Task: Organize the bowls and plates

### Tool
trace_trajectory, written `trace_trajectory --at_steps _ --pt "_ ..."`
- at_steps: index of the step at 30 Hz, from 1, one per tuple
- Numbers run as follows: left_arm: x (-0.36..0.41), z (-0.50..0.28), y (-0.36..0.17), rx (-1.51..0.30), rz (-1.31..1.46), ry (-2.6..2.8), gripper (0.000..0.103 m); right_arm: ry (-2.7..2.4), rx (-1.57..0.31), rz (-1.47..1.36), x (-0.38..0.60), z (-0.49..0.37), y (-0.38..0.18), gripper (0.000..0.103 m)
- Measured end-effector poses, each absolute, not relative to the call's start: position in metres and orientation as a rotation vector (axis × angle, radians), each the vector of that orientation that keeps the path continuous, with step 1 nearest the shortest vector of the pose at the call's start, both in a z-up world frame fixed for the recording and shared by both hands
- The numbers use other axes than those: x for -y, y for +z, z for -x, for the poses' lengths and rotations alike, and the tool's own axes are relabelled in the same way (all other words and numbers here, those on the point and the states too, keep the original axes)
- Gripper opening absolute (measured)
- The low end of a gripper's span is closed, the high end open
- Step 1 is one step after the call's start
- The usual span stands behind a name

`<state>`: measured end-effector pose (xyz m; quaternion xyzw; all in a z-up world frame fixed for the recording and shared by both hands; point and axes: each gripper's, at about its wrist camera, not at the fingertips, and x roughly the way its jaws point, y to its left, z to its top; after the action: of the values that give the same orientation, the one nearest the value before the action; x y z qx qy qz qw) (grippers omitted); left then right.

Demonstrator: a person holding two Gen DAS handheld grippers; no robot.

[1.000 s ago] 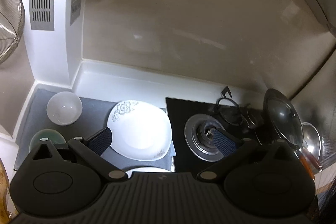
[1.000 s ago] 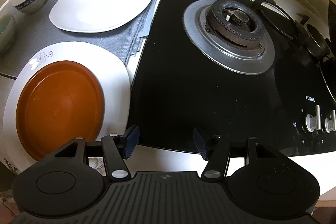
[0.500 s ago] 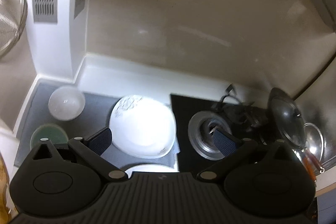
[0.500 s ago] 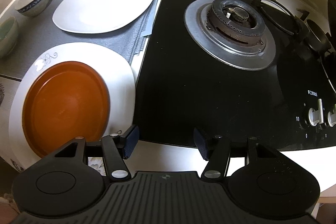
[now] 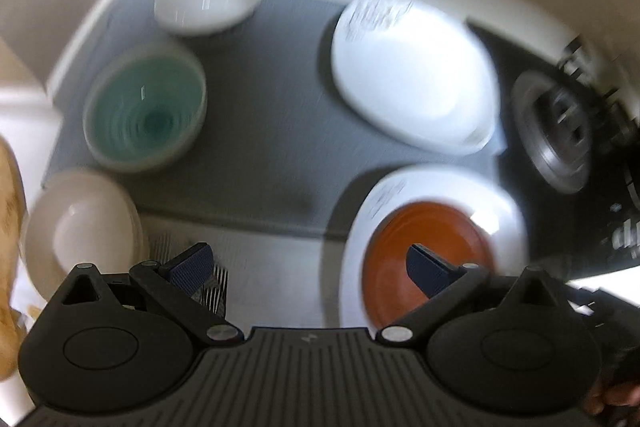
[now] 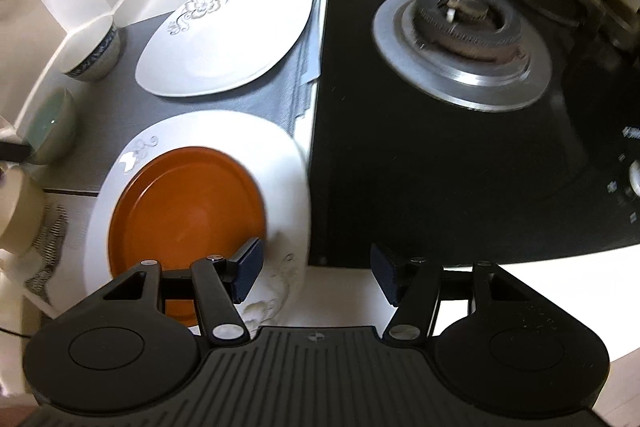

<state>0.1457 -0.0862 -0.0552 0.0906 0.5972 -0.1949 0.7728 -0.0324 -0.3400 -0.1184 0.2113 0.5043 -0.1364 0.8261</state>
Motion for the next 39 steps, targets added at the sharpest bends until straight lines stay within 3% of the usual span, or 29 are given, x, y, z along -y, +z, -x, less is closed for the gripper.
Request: trace_trajectory --at_steps 7,9,11,16,20,39 --pt "0.079 -0.140 -0.106 -1.379 -0.164 -0.489 0.101 -0.255 -1.076 -0.491 0.332 0.027 -0.126 0.059" --pt "0.078 -0.141 -0.114 -1.393 -0.152 -0.496 0.093 -0.247 -1.075 -0.498 0.330 0.026 -0.127 0.056" --pt "0.074 -0.143 -0.122 -1.408 -0.128 -0.495 0.082 -0.237 -1.080 -0.497 0.328 0.024 -0.128 0.046" --pt "0.069 -0.146 -0.135 -1.426 -0.087 -0.476 0.068 -0.253 -1.093 -0.441 0.319 0.022 -0.128 0.032" --pt "0.064 -0.147 -0.134 -1.409 -0.067 -0.496 0.055 -0.253 -1.106 -0.436 0.320 0.021 -0.127 0.029" --pt "0.047 -0.152 -0.122 -1.374 -0.070 -0.424 0.054 -0.157 -1.074 -0.428 0.305 -0.012 -0.132 0.028"
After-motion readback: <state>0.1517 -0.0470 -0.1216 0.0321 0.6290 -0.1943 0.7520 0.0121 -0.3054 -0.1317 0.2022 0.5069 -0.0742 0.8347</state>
